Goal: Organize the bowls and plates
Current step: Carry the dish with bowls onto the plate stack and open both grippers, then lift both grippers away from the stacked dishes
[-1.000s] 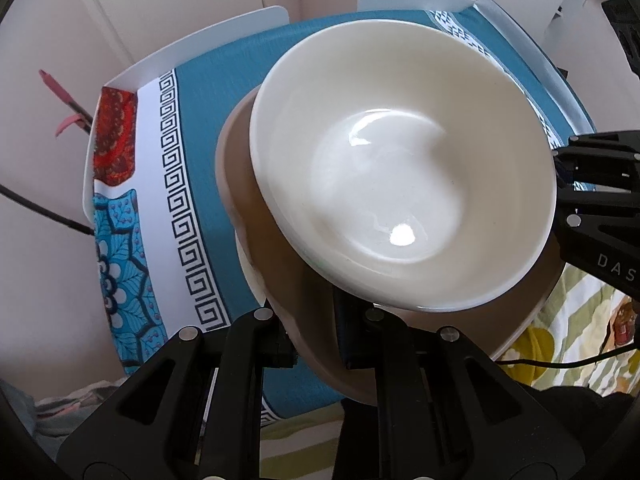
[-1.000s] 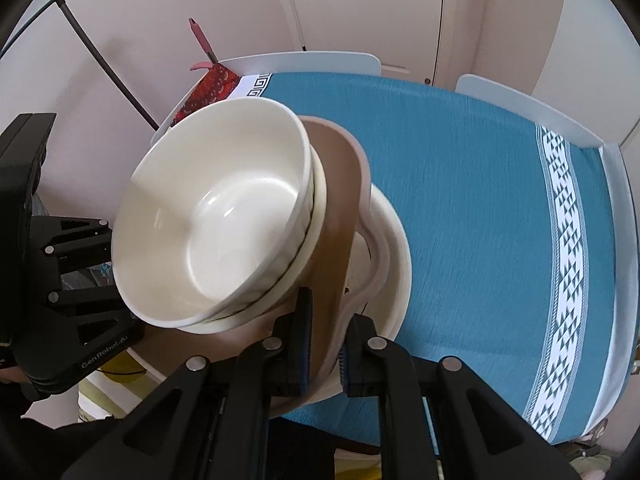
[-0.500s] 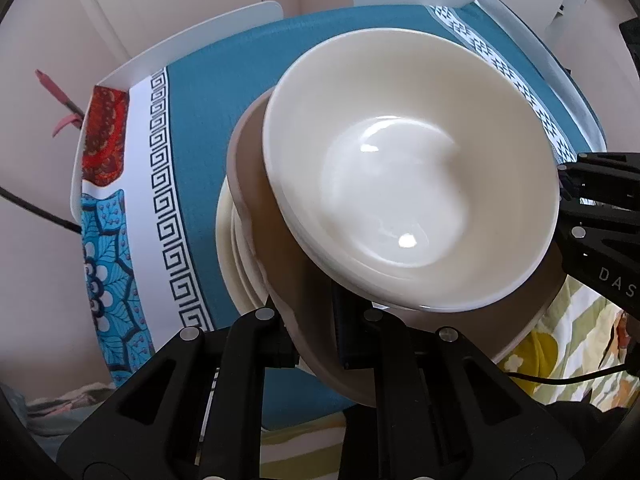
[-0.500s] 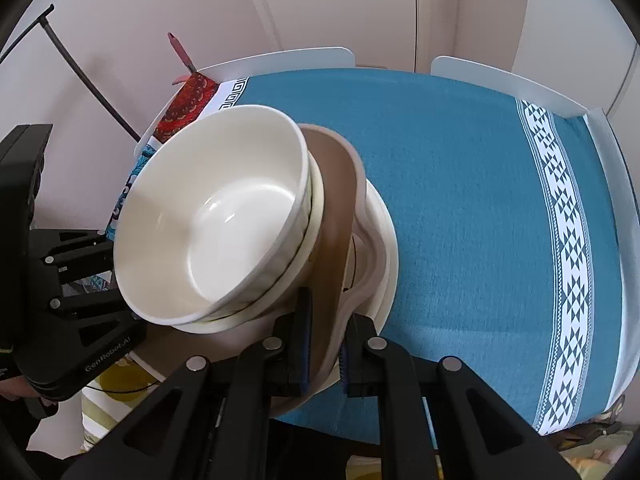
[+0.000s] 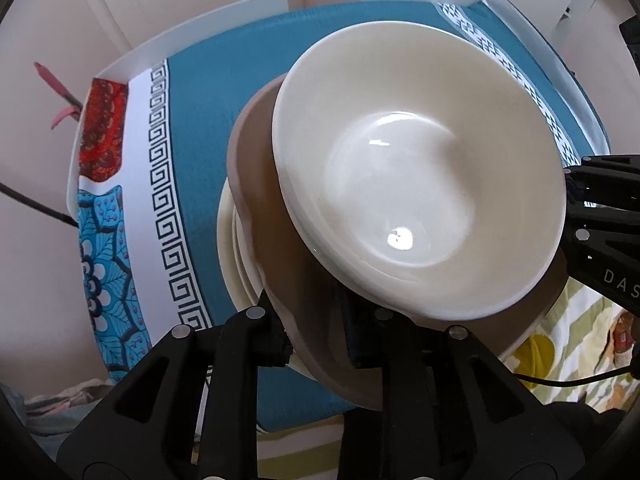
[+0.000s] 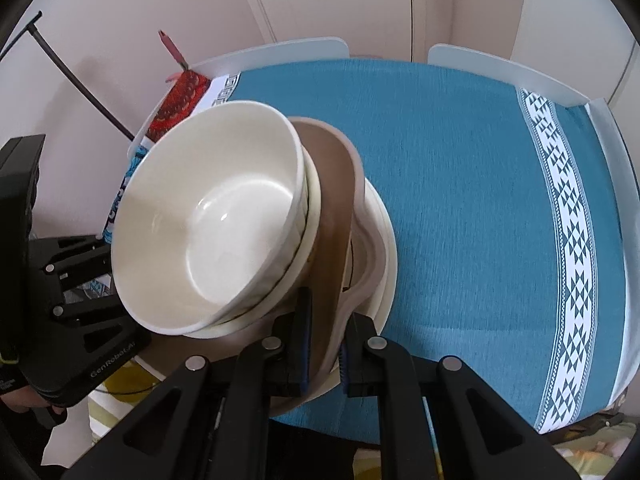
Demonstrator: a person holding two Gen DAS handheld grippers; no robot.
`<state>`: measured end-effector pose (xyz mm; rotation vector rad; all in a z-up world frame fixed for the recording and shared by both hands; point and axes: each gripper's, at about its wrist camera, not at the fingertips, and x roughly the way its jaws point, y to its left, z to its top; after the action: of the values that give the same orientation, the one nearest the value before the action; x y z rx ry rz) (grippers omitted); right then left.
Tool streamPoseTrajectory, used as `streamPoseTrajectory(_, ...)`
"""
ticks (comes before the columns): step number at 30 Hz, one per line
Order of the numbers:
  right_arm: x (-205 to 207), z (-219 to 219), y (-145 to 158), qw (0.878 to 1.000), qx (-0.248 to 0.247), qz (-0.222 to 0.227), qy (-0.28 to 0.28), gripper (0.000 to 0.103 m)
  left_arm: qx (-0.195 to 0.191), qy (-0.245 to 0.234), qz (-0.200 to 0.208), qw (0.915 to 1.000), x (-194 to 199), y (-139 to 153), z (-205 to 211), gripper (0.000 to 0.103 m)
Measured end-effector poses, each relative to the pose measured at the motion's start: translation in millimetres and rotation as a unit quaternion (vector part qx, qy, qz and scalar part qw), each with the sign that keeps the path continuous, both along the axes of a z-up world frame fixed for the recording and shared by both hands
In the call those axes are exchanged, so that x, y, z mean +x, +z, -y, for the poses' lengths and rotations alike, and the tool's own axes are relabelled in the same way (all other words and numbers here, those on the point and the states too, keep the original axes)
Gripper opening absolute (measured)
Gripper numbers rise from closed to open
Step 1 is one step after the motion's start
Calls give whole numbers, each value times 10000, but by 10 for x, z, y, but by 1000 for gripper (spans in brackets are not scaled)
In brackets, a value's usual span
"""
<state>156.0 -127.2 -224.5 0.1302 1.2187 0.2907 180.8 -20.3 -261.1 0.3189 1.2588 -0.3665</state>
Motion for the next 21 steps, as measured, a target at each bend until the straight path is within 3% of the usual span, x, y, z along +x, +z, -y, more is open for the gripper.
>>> streamPoseTrajectory(12, 94, -53, 37, 9980, -135, -433, 440, 19, -91, -203, -632, 9978, 76, 4, 15, 24)
streamPoseTrajectory(15, 87, -38, 80, 9979, -185, -455, 417, 26, -212, -278, -769, 9964, 80, 27, 4, 31)
streamPoseTrajectory(17, 89, -15, 92, 9975, -287, -521, 381, 43, -331, -404, -819, 9953, 45, 72, 31, 54)
streamPoseTrajectory(18, 84, 2, 94, 9976, -278, -529, 362, 56, -369, -426, -792, 9953, 38, 104, 40, 60)
streamPoseTrajectory(20, 79, 64, 94, 9979, -124, -573, 281, 57, -426, -479, -756, 9951, 23, 157, 56, 86)
streamPoseTrajectory(21, 74, 81, 94, 9978, -105, -597, 261, 57, -323, -431, -668, 9963, 20, 174, 54, 89)
